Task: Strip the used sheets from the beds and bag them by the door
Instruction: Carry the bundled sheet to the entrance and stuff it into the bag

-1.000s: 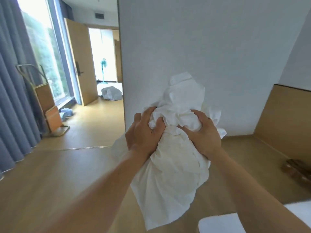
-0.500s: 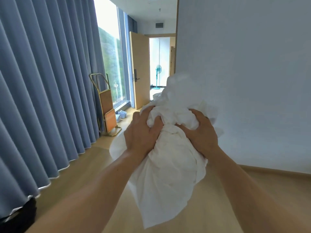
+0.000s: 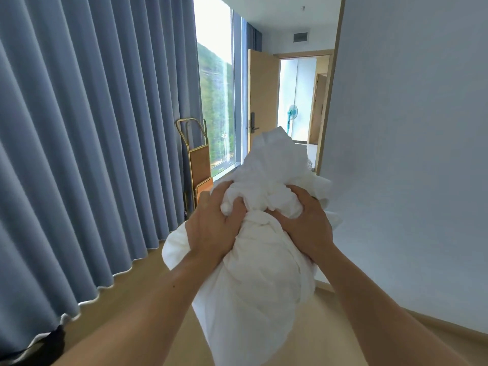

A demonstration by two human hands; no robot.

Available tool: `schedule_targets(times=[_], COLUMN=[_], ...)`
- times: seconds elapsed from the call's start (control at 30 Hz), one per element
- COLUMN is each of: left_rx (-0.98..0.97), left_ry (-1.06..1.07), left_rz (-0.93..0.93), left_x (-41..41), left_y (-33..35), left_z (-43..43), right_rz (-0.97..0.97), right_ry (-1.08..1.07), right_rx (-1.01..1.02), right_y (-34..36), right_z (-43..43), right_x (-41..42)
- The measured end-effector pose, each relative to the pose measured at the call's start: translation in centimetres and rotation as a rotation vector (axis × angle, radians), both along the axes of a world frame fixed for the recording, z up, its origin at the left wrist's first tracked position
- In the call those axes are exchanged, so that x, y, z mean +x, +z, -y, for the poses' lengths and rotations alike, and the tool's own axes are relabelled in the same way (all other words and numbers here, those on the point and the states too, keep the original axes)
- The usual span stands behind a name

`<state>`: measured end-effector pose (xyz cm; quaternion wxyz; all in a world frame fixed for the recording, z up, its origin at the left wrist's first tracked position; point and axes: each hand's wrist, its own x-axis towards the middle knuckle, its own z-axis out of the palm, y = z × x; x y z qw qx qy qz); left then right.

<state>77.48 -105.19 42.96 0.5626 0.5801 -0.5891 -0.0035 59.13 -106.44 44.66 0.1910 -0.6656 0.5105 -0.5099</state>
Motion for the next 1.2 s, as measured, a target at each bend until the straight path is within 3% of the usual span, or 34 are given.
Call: schedule_targets(times=[0.5,0.9,1.2], left_rx=[-0.015,-0.05,-0.018], left_ry=[0.038,0.103,0.134], left_rz=[0.047,0.032,0.052], left_x=[5.5,6.9,13.8], left_y=[1.0,1.6,0.3], left_z=[32.0,58.2,77.4], right_rz=[-0.051,-0.009,-0.024], right_ry=[-0.051,0.047,0.05], right_rx=[-0.039,-0.056,-0.054], right_y=[1.4,1.5,0.3], right_z=[31.7,59.9,79.4], right_x=[5.0,6.8,13.7])
